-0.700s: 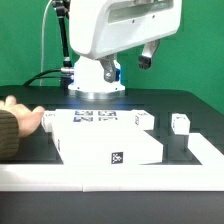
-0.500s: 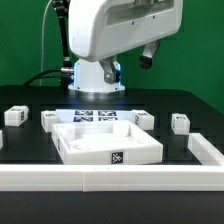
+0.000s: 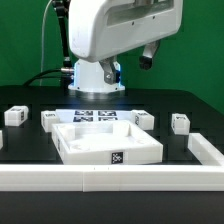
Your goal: Assemble one leg
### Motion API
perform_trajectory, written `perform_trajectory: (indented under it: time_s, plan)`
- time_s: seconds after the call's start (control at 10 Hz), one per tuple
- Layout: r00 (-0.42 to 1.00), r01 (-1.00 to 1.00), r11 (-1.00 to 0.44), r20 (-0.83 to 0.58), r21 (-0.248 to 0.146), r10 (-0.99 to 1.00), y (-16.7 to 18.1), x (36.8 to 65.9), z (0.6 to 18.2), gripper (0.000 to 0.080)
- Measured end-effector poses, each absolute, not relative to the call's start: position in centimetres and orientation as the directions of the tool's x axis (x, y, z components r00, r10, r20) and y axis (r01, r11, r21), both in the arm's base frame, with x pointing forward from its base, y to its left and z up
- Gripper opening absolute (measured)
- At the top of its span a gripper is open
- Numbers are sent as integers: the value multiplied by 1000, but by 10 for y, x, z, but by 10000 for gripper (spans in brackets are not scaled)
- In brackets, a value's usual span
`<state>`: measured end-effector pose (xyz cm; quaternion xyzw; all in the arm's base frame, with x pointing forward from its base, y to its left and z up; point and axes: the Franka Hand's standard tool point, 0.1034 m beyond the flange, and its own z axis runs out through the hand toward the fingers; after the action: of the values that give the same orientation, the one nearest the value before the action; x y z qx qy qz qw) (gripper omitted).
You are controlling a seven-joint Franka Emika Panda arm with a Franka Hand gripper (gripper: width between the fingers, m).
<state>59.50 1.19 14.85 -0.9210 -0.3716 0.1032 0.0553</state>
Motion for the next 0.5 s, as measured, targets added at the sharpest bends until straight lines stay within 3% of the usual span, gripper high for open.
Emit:
perform_trajectory:
  time_s: [0.3, 0.5]
  plan:
    - [571, 800, -577, -85, -168, 817, 3, 585, 133, 650]
    - [386, 907, -388, -47, -165, 921, -3, 576, 113, 650]
